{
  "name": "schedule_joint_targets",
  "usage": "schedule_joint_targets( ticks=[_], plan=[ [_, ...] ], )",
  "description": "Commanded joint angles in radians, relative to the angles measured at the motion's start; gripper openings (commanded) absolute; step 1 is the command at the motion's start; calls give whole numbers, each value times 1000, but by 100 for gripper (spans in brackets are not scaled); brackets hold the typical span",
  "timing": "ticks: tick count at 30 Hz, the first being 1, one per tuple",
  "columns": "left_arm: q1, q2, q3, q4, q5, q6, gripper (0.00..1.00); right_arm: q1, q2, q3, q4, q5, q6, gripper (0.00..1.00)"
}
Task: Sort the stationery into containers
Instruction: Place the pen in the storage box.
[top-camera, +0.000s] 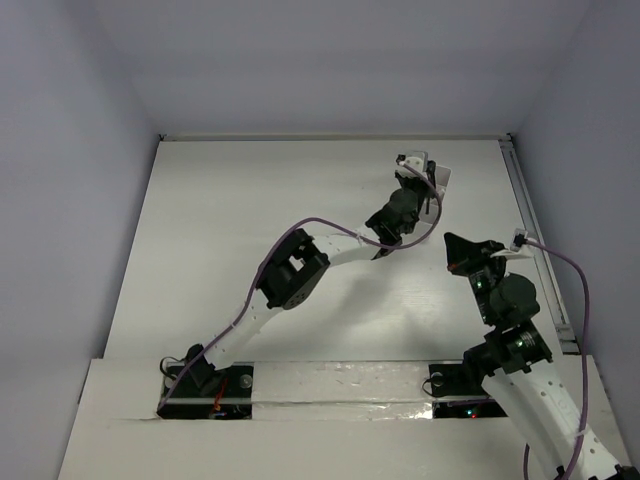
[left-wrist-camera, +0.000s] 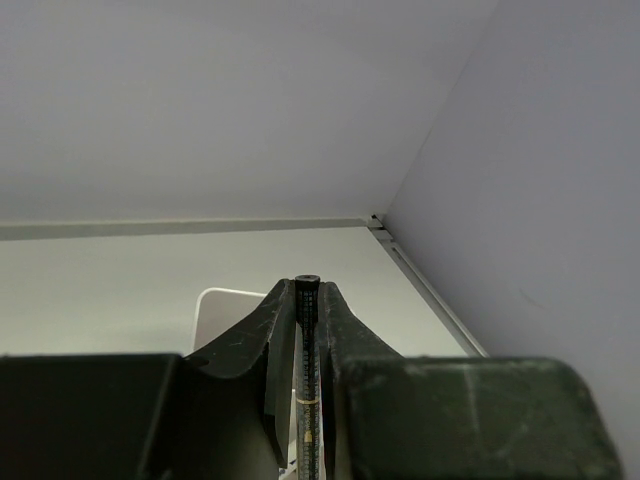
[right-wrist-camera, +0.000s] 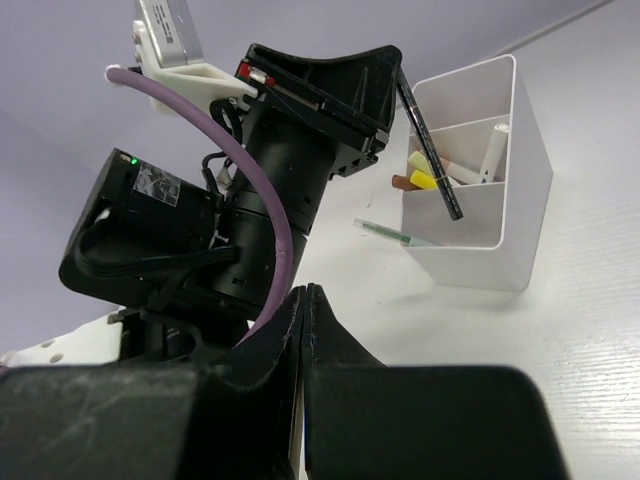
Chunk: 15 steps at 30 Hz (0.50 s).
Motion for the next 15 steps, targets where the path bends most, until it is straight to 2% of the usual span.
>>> schedule_joint_targets(
  ticks=[1, 15],
  plan=[
    [7, 0, -16, 98, -30, 11, 0, 7, -19, -16, 36, -5, -14, 1],
    [7, 0, -65, 135, -24, -4, 0, 7, -37, -30, 59, -29, -15, 1]
  ],
)
